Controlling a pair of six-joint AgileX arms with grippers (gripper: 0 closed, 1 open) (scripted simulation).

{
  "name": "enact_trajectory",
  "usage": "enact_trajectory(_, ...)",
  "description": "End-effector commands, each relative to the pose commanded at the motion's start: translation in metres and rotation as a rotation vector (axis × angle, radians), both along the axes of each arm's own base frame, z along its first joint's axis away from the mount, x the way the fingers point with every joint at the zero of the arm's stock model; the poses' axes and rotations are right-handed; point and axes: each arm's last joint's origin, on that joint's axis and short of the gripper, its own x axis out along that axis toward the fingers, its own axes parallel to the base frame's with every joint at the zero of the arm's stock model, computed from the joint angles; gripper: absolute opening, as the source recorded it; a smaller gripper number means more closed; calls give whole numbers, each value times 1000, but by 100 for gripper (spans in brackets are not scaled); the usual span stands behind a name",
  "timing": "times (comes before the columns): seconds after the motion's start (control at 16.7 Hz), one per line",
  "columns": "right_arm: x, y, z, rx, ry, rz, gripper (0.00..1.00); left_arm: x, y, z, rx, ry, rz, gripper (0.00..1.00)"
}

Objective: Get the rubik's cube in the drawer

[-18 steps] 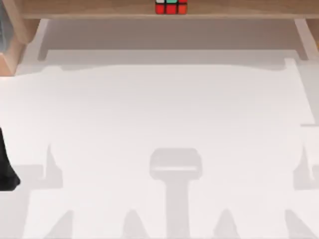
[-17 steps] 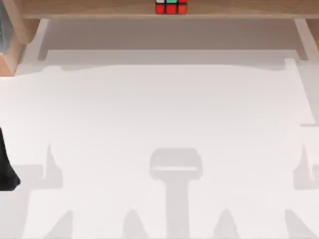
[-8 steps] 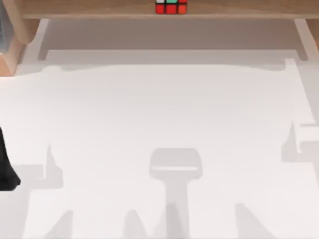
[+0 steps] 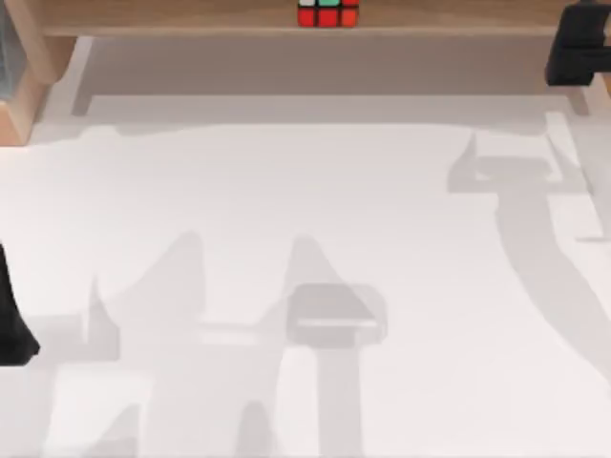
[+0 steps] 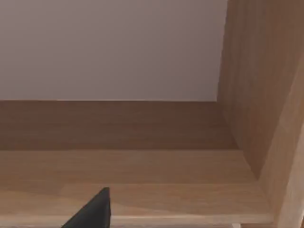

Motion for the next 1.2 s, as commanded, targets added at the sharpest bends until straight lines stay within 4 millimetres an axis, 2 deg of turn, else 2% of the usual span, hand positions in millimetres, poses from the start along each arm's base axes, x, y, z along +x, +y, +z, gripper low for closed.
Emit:
enact_trajectory(0.12, 35, 34, -6, -9, -1, -2, 100, 0, 0, 0, 0, 0, 0, 100)
enact_trajectory(0.24, 66, 72, -23, -20, 3, -1, 100, 0, 0, 0, 0, 0, 0, 100)
enact_trajectory(0.36, 89, 109, -44, -25, 0, 3, 100, 0, 0, 0, 0, 0, 0, 100)
enact_trajectory(0.54, 109, 160, -78, -21, -15, 14, 100, 0, 0, 0, 0, 0, 0, 100)
enact_trajectory(0.72, 117, 199, -106, -2, -37, 28, 100, 0, 0, 0, 0, 0, 0, 100)
enact_trajectory(0.9, 118, 220, -119, 17, -56, 38, 100, 0, 0, 0, 0, 0, 0, 100)
enact_trajectory(1.2, 118, 220, -121, 17, -55, 36, 100, 0, 0, 0, 0, 0, 0, 100)
